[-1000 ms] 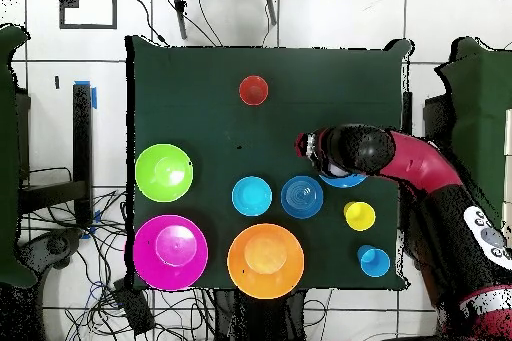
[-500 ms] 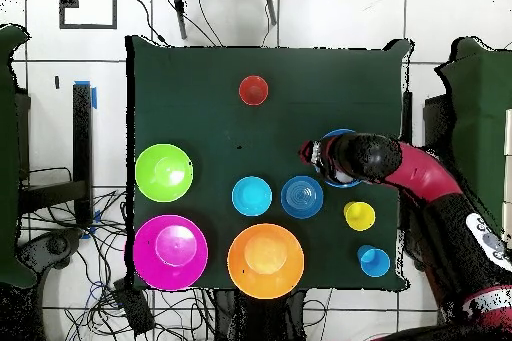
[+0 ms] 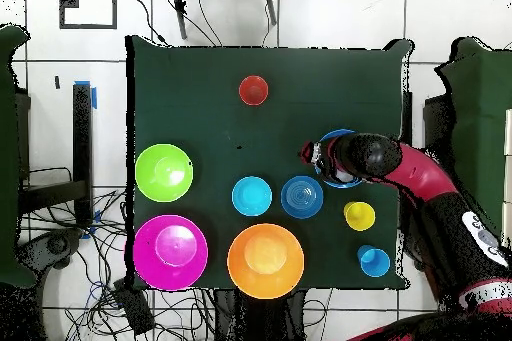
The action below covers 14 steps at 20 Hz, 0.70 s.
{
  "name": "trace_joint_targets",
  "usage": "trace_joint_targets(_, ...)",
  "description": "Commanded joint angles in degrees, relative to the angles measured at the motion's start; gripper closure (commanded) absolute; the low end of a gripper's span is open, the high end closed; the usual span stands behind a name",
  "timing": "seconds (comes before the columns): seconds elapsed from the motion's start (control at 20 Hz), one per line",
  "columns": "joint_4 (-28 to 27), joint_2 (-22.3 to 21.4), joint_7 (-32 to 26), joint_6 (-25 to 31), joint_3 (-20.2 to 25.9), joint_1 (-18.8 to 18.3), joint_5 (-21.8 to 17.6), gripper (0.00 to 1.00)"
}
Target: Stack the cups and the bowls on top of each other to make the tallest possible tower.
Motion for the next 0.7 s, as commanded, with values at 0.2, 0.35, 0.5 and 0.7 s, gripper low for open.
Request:
trace_joint_targets(0.2,-6.6,2.1,-14.3,3.0,2.4,3.3,-7.7,0.00)
trace_joint_targets(0.35,-6.6,1.7,-13.6,2.8,2.7,3.8,-8.0,0.00)
trace_joint_targets(0.5,-7.2,2.1,-12.9,3.1,3.2,4.2,-7.8,0.00)
trace_joint_targets(0.7,-7.3,1.7,-12.6,3.9,3.6,4.5,-7.8,0.00)
